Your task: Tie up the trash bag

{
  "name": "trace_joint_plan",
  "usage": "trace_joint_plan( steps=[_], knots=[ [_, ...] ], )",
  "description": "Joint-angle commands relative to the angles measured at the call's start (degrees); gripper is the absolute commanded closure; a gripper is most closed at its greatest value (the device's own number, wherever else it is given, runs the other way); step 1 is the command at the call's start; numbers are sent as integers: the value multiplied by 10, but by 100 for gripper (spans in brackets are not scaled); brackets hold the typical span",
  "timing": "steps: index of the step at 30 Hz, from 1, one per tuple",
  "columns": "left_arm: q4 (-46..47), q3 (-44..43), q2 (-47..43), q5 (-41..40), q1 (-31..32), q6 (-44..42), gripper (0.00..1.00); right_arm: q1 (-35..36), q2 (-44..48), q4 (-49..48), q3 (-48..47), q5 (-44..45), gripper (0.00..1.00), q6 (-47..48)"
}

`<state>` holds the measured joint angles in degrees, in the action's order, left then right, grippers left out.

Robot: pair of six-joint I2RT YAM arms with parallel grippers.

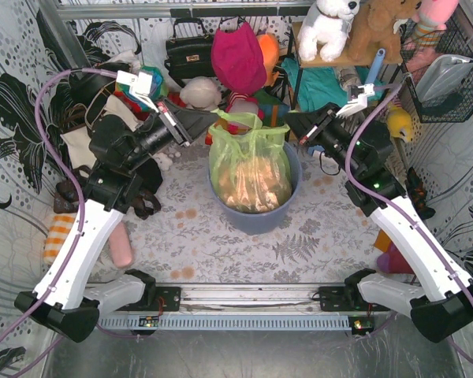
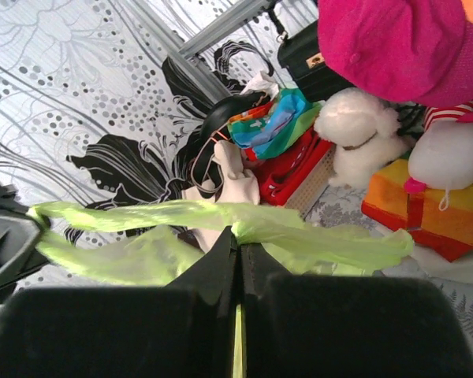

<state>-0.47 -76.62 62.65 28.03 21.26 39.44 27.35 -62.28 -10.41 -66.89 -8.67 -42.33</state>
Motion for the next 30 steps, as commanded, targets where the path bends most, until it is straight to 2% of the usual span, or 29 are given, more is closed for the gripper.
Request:
trace_joint_plan(
  steps=[1,5,9,14,19,21,22,25,30],
  knots=[
    [46,-37,-6,16,-1,-3,100,0,-2,11,-26,36,100,23],
    [33,-35,1,-2,-1,-19,100,0,-7,22,-22,53,100,31],
    [11,-41,27,-18,-1,-37,91,-1,-11,10,-17,40,100,35],
    [-8,-60,57,-14,-2,-64,69,0,-23,-29,-14,-14,94,32],
    [-26,-65,68,-28,-13,-80,45,-1,-48,-41,-25,-41,94,24],
    [-34,-70,71,-27,-26,-76,38,-1,-55,-43,-27,-45,93,20],
    [-41,-74,73,-25,-32,-75,36,-1,-58,-41,-29,-48,91,18],
    [-55,-84,78,-9,-51,-74,32,-1,-65,-39,-35,-58,74,16],
    [13,-80,105,101,-75,-19,31,-1,-82,-37,-45,-72,55,13]
  ],
)
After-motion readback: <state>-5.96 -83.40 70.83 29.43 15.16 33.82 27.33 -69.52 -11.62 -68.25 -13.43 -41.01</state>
